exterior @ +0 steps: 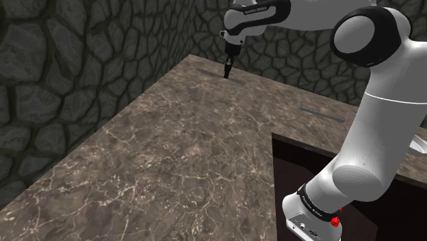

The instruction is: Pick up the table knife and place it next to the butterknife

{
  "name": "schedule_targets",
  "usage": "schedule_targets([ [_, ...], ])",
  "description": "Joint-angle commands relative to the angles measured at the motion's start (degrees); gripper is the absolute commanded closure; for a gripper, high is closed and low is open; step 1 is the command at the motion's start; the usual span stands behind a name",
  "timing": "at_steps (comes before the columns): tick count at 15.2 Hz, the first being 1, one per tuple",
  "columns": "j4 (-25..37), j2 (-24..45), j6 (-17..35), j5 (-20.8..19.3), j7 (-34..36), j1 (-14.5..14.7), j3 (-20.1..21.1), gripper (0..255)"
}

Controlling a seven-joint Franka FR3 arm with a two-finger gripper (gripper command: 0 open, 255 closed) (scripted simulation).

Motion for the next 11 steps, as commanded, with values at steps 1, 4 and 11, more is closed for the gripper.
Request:
schedule_targets([
  [1, 0.9, -0.4, -1.3, -0.1, 0.0, 0.0, 0.0, 255],
  [4, 2.6, -0.8, -3.4, -0.1, 0.0, 0.0, -0.1, 255],
  [11, -11.0, -11.2, 0.0, -1.6, -4.4, -2.4, -2.2, 255],
])
